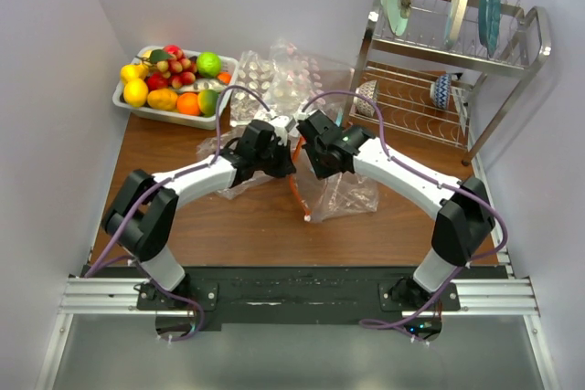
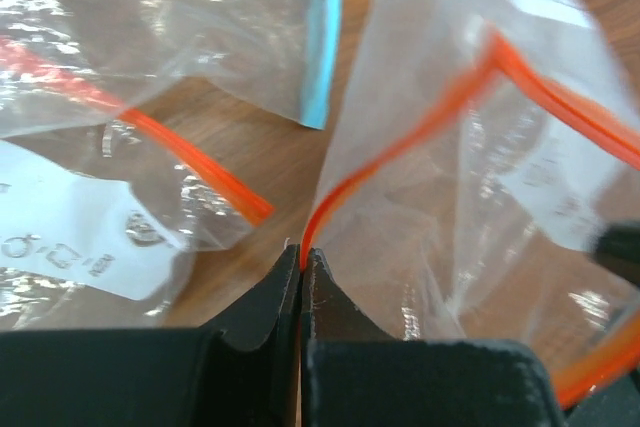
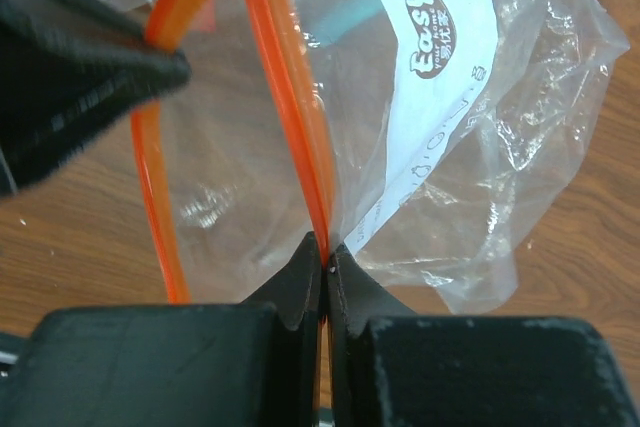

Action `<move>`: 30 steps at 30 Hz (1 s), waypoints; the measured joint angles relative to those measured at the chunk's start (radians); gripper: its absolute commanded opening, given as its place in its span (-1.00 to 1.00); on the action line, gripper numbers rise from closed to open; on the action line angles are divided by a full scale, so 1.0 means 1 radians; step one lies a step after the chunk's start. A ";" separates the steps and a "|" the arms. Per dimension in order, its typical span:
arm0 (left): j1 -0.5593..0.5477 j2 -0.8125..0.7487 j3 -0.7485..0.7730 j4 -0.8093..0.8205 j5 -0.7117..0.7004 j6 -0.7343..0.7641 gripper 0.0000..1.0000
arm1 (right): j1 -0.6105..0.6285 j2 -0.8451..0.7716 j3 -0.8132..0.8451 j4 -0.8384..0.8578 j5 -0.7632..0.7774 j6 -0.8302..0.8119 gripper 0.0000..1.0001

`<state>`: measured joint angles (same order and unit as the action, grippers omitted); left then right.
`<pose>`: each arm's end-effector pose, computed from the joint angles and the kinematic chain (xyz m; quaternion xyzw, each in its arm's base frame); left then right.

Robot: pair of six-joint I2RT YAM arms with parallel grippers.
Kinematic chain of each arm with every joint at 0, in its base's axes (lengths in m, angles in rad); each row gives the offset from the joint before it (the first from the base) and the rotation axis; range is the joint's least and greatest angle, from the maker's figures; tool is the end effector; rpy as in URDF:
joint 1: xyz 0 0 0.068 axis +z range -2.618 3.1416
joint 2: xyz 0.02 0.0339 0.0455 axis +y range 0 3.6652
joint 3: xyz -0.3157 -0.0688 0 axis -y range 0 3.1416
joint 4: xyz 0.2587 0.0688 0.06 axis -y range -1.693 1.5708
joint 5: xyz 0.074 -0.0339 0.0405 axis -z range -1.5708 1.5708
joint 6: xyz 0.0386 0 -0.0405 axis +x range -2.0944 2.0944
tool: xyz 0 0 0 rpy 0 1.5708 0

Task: Place the food in the zip-top bag and seal the zipper
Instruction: Open the zipper of the food storage bag.

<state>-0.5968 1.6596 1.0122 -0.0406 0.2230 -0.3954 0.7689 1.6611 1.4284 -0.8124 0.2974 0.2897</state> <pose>0.3069 -0.2188 0.2489 0.1376 0.8892 -0.2906 0.3255 0.2736 0.2489 0.3307 -0.1892 0.9369 0.0063 0.2940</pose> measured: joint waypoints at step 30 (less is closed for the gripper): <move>0.148 -0.315 -0.050 -0.037 -0.335 0.020 0.99 | 0.000 0.085 0.124 -0.008 -0.001 0.111 -1.00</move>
<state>-0.4488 1.3441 0.9619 -0.0776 -0.1120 -0.3752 0.7692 1.7462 1.5520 -0.8200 0.2966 0.4004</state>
